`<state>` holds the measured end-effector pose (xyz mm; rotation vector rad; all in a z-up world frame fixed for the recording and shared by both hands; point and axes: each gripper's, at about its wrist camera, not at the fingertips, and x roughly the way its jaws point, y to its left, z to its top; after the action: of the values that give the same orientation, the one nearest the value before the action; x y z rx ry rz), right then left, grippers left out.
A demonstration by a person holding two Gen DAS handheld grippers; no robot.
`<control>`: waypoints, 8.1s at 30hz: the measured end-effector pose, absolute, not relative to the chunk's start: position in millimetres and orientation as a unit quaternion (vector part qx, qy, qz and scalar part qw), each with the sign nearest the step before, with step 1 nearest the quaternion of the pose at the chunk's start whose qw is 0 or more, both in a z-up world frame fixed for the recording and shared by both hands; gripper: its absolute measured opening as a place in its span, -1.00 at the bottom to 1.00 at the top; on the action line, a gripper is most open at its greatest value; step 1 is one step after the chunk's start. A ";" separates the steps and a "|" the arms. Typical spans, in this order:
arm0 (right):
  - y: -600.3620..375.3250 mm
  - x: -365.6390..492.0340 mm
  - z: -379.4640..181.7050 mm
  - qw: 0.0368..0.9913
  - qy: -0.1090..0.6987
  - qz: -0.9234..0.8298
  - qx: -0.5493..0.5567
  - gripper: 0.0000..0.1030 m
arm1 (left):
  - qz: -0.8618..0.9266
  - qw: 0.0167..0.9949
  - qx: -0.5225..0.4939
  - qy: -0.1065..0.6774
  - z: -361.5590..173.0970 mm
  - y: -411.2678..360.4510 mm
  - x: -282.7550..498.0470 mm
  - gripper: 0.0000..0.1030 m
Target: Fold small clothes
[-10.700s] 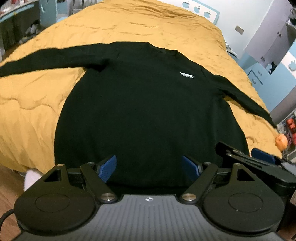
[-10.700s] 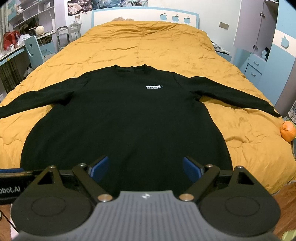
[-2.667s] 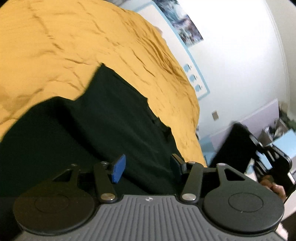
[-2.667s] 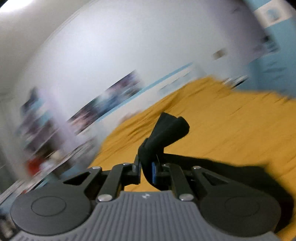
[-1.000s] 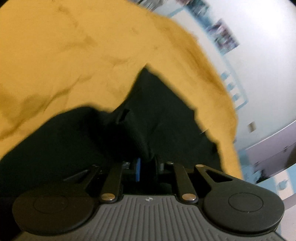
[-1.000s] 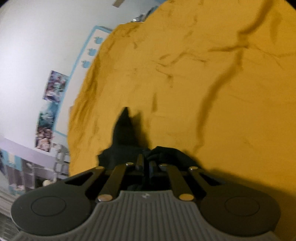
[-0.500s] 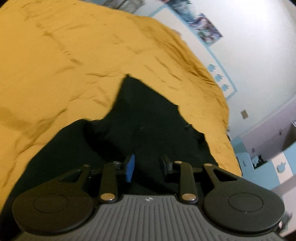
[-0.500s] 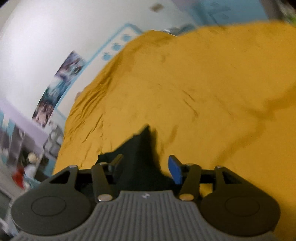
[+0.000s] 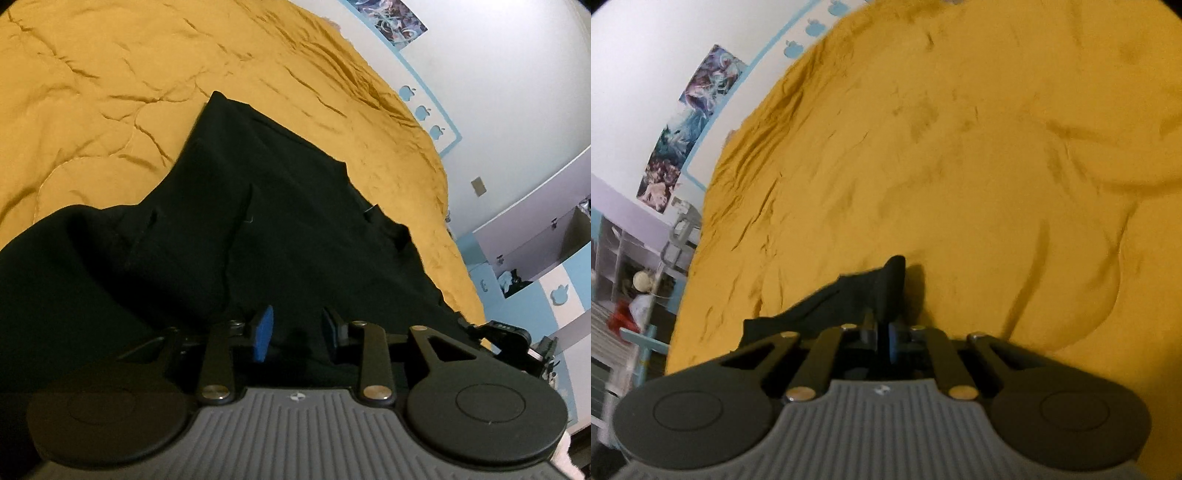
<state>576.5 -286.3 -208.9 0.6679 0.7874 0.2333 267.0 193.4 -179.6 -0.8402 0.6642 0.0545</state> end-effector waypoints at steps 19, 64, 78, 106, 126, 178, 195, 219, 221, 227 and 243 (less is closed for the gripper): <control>-287.0 474.9 -158.1 0.884 0.341 0.190 0.258 -0.40 | 0.011 0.880 -0.375 0.290 -153.6 199.7 259.0 -0.10; -421.0 67.1 -164.9 0.840 0.411 0.299 0.191 0.36 | -0.112 0.865 -0.385 0.302 -148.3 240.3 -36.5 0.27; -413.5 72.2 -183.3 0.796 0.452 0.336 0.222 0.39 | -0.094 0.864 -0.380 0.316 -154.2 244.8 -50.0 0.26; -400.7 85.7 -181.0 0.789 0.481 0.332 0.187 -0.25 | -0.149 0.827 -0.391 0.376 -190.6 221.3 -46.2 -0.09; -412.3 76.0 -165.5 0.761 0.454 0.388 0.251 -0.74 | -0.140 0.807 -0.455 0.350 -186.8 224.2 -55.4 -0.87; -331.1 443.5 -146.3 0.807 0.303 0.182 0.474 0.24 | -0.076 0.826 -0.496 0.258 -119.2 379.6 278.7 0.03; -320.7 308.6 -187.3 0.758 0.432 0.113 0.476 0.32 | 0.063 0.763 -0.555 0.325 -184.3 269.9 148.9 0.30; -270.8 378.9 -166.3 0.806 0.402 0.087 0.426 -1.00 | 0.063 0.790 -0.556 0.252 -167.2 275.0 216.5 -0.86; -272.5 375.0 -146.3 0.812 0.387 0.100 0.425 -1.00 | 0.049 0.808 -0.538 0.236 -143.3 272.3 213.4 -0.87; -286.3 331.5 -83.2 0.823 0.356 0.138 0.421 -1.00 | 0.007 0.818 -0.536 0.210 -91.8 258.3 170.2 -0.87; -393.8 178.7 -117.4 0.846 0.391 0.037 0.360 0.04 | 0.083 0.800 -0.497 0.325 -119.6 272.9 12.9 -0.39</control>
<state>178.7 -393.8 -117.4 0.7593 0.8249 0.0780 12.8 272.9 -119.6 -1.0653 0.6977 0.1781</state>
